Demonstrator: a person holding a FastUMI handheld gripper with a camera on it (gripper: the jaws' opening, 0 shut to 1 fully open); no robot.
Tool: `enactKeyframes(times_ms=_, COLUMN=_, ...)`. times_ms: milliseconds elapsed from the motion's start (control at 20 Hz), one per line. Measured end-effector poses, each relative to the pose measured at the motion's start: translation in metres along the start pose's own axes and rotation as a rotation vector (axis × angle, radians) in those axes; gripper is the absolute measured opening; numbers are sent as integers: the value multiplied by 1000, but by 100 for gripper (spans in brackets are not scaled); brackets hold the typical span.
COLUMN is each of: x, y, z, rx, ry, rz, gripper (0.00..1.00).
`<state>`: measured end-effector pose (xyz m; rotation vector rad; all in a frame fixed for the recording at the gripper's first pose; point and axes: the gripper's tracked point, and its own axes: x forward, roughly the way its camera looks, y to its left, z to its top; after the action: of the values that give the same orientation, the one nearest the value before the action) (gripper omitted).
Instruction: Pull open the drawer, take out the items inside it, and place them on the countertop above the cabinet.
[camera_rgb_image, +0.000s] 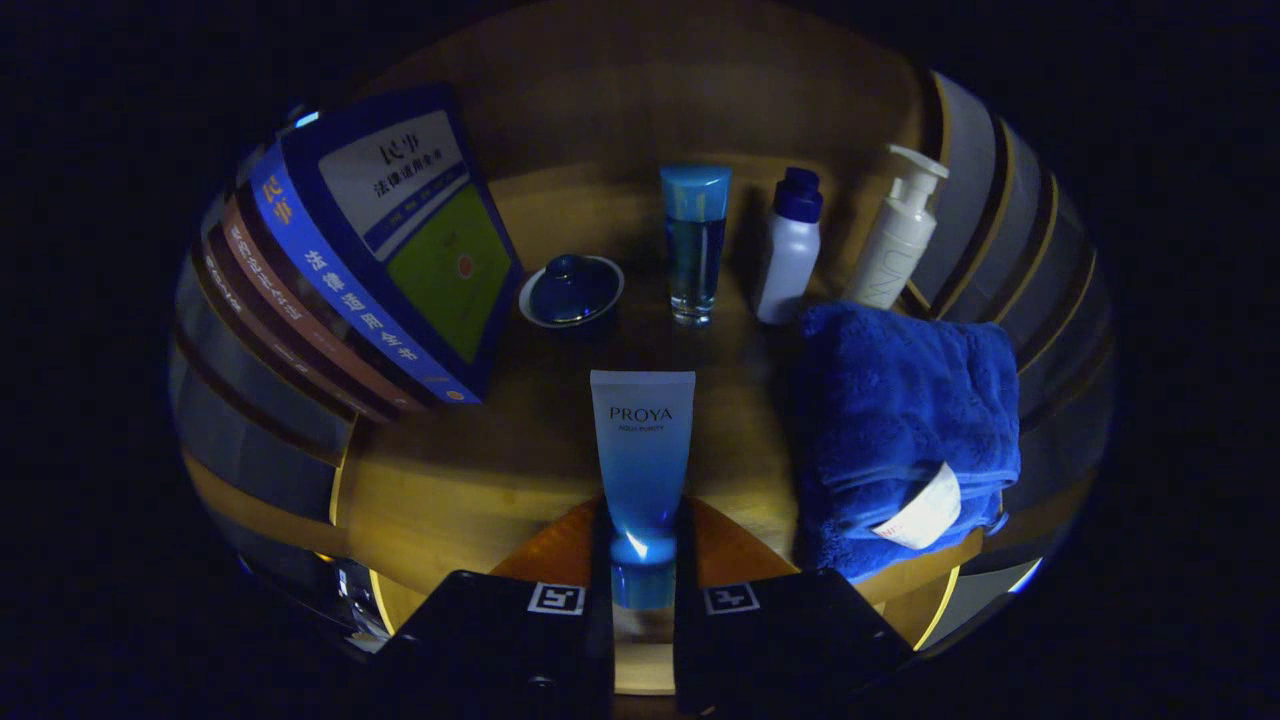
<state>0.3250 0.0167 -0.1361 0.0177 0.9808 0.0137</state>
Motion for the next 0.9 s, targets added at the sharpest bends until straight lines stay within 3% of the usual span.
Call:
enactKeyframes(times_ms=150, x=13, y=3, z=-2, rx=30, ry=15, rz=21, gripper=31)
enactKeyframes(times_ms=500, x=1, y=-2, z=6, rx=46, ry=-32, rz=16, gripper=100)
enactKeyframes(times_ms=900, x=-64, y=9, z=-23, rx=34, ry=-177, rz=64, gripper=100)
